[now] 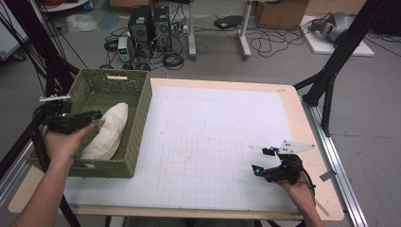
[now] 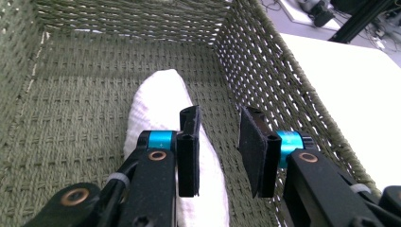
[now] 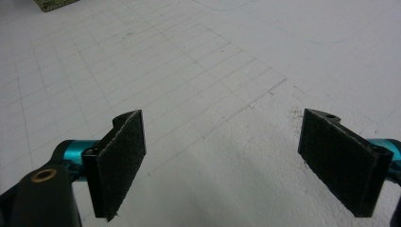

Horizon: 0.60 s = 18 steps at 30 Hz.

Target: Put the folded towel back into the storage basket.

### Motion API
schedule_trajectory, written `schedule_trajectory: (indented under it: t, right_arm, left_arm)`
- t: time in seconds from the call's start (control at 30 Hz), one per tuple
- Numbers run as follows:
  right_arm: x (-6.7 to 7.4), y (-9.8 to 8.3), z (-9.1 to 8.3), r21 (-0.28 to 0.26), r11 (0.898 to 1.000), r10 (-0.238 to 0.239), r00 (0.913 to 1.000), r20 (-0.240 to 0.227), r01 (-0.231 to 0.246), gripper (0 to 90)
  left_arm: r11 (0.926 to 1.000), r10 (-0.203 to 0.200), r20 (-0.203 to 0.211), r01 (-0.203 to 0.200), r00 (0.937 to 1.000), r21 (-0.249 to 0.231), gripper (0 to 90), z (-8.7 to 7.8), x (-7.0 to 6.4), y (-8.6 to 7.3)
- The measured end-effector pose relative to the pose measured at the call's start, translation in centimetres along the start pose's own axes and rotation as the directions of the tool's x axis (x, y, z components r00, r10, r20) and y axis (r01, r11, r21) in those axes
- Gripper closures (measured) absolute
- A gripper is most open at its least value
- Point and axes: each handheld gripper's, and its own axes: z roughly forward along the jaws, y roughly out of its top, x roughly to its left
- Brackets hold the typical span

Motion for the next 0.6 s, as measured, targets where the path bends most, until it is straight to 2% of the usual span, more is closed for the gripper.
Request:
schedule_trajectory:
  t: [0.43, 0.53, 0.6]
  right_arm:
    - [-0.02, 0.0, 0.03, -0.001, 1.0, -0.001, 1.0, 0.0, 0.001, 15.1]
    - [-0.01, 0.0, 0.04, -0.001, 1.0, 0.0, 1.0, 0.0, 0.0, 15.1]
    - [-0.01, 0.0, 0.05, 0.001, 1.0, 0.0, 1.0, -0.001, 0.0, 15.1]
  left_arm:
    - [0.9985, 0.051, 0.051, -0.052, 0.9974, 0.019, 71.9, -0.01, -0.06, 0.05]
    - [0.9962, 0.076, 0.08, -0.079, 0.9939, 0.036, 73.4, 0.05, -0.09, 0.14]
    - [0.9918, 0.11, 0.11, -0.116, 0.9878, 0.052, 74.6, 0.1, -0.14, 0.28]
